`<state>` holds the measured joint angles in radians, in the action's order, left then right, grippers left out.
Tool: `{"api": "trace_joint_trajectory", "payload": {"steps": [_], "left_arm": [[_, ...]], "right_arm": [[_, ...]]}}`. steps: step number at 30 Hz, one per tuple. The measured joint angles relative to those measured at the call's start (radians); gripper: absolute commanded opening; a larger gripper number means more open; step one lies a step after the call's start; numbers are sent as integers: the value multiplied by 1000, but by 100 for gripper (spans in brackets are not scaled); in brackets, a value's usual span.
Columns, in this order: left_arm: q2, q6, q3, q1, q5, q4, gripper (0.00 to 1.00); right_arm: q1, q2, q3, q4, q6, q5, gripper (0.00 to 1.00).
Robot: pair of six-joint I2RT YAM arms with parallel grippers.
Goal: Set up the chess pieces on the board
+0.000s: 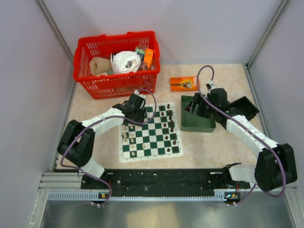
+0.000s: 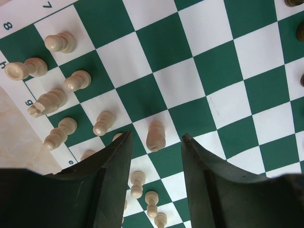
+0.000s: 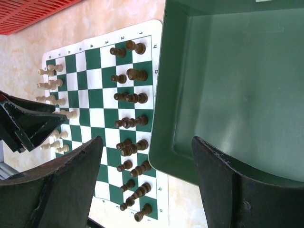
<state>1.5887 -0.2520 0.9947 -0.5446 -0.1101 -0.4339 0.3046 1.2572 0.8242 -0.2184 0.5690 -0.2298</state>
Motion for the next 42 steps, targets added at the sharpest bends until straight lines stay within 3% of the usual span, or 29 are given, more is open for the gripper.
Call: {"api": "trace_joint_trajectory", "payload": {"steps": [28, 39, 42], "left_arm": [[54, -6, 24, 6, -11, -24, 38], [55, -3, 28, 6, -1, -33, 15], [53, -4, 28, 6, 14, -33, 14]], "right_arm": [[0, -11, -6, -6, -1, 5, 77], [0, -12, -13, -9, -1, 9, 77], [0, -13, -13, -9, -1, 9, 77]]}}
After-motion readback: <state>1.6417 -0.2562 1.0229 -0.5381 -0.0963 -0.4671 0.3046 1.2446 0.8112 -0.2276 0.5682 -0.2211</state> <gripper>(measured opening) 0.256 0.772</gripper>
